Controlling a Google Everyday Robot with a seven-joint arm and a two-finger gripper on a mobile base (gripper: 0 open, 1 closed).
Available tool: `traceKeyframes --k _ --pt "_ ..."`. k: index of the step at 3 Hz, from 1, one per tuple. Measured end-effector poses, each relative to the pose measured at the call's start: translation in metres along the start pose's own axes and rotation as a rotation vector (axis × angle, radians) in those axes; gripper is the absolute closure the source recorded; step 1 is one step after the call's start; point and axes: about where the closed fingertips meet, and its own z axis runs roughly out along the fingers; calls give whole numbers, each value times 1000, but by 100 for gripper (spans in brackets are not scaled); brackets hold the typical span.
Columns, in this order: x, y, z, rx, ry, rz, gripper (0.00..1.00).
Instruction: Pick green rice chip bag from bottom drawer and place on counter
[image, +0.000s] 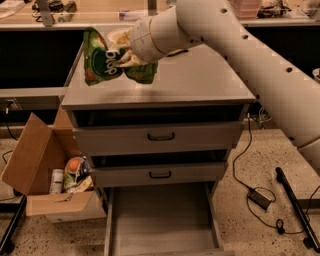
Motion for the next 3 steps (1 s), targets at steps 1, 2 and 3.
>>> traceKeyframes --k 1,2,3 --pt "43 -24 23 22 27 57 97" --pt "65 -33 35 20 40 100 74" --pt "82 -31 42 18 49 138 51"
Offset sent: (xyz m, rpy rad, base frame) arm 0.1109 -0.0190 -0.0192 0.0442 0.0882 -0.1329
